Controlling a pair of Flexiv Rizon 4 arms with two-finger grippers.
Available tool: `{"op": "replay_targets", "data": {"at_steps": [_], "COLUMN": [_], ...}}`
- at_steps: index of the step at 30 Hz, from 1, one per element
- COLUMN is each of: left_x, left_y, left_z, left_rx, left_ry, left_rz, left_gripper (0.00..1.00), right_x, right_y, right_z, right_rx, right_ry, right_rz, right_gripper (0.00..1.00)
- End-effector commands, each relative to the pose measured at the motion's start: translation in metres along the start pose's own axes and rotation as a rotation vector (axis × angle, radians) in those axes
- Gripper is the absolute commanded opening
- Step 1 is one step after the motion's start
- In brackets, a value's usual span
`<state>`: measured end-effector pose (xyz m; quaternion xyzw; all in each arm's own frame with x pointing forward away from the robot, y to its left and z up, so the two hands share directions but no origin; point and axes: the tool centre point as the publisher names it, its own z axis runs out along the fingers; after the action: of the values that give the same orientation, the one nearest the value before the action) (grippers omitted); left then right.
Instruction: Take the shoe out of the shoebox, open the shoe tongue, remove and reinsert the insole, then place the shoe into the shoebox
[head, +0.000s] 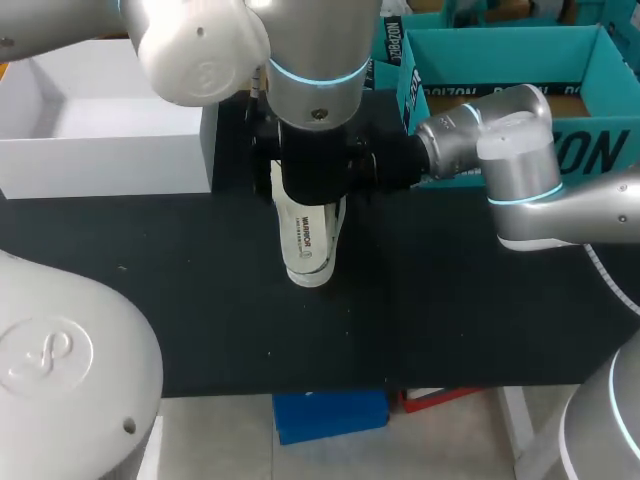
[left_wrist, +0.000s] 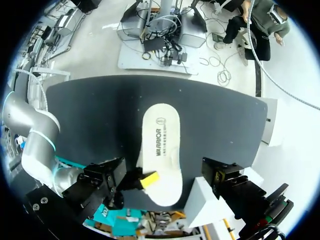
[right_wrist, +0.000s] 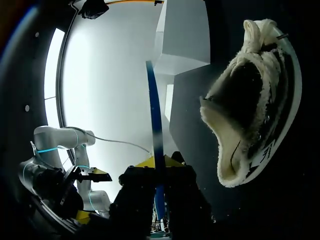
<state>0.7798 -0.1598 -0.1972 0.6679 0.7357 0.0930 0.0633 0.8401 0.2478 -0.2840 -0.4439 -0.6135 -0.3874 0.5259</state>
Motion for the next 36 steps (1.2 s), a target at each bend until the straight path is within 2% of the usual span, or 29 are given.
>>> {"op": "replay_targets", "data": {"at_steps": [1,9,15,28,36], "left_x": [0.003,-0.004,-0.003,0.006,0.007], "left_y": [0.013,0.051,0.083,0.129,0.155], "left_z": [0.009,0.014,0.019,0.047,0.060], "left_rx": [0.009,0.010,0.020,0.088,0.089], "left_ry": [-0.032,-0.023,-0.027,-0.046,-0.057], "left_rz": [0.008,0.003,-0.014,-0.030,-0.048], "left_gripper": [1.00,1.00,1.00,1.00,1.00], "right_x": [0.000,0.000,0.000,0.000,0.000], "right_y": [0.001,0.001,0.001,0.001,0.001], "right_z": [0.001,0.001,0.001,0.001,0.001], "right_rx": [0.000,0.000,0.000,0.000,0.000], "right_ry": [-0.002,-0.002,-0.002,-0.002,-0.002], "right_rz": [0.000,0.000,0.000,0.000,0.000], "right_gripper": [0.00,0.00,0.00,0.00,0.00]}}
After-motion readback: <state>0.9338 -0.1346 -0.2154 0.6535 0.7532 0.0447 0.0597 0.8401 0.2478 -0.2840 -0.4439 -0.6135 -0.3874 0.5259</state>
